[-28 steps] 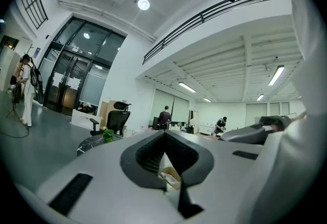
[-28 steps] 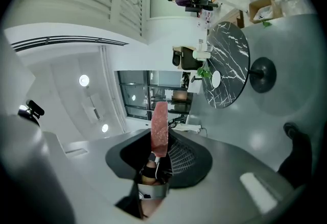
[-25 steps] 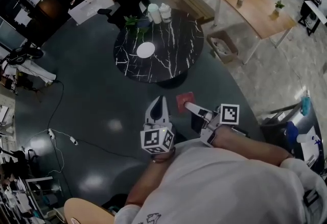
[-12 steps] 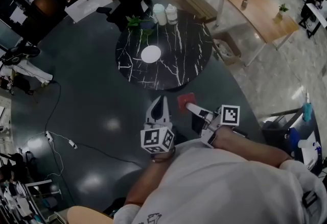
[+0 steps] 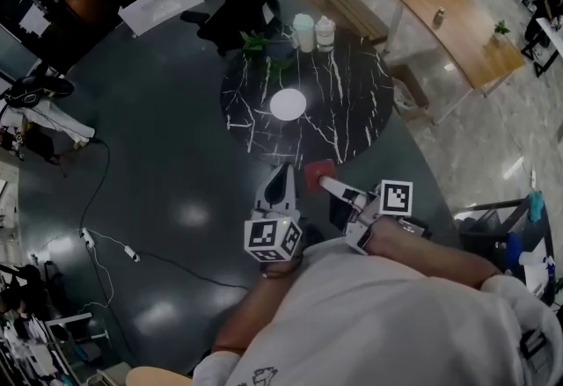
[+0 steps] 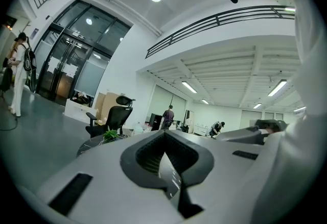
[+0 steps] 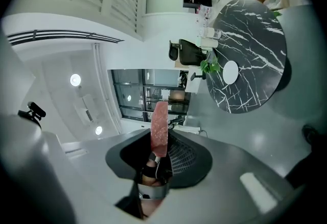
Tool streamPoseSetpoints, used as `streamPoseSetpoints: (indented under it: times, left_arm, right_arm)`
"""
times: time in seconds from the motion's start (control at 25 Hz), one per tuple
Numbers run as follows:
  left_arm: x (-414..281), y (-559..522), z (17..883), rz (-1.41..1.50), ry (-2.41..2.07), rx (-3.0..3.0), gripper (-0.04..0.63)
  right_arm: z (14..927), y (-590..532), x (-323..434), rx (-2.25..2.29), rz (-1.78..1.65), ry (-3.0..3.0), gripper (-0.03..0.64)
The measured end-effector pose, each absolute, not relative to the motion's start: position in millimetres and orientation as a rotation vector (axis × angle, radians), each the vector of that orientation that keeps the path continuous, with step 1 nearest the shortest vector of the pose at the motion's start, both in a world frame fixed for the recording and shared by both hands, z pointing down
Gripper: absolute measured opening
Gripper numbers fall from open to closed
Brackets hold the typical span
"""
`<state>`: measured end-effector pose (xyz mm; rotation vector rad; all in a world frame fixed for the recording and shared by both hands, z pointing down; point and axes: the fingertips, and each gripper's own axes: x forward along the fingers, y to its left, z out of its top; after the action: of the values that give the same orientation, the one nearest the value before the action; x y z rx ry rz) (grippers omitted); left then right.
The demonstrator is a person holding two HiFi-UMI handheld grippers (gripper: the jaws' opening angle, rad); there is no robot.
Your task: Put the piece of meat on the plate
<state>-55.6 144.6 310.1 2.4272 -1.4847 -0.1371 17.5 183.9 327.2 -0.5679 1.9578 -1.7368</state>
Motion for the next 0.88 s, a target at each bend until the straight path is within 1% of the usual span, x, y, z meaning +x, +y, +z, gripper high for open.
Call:
streamPoseSetpoints:
  times: [0.28, 0.48, 0.88]
  left_arm:
    - [-99.2, 124.1, 314.0, -0.141, -1.486, 2.411, 0.006]
    - [-104.6, 114.5, 315.2, -0.177, -1.411, 2.422, 0.006]
    - [-111.1, 84.1, 313.5, -0.150, -1.455, 2.449, 0.006]
  right_arm:
    - [328.7, 162.0, -23.4, -0.565, -1.747, 1.948, 0.087]
    - [330.5, 150.7, -40.7, -0.557, -1.757, 1.964, 0.087]
    - [332.9, 114.8, -44.3, -0.559, -1.748, 1.969, 0.087]
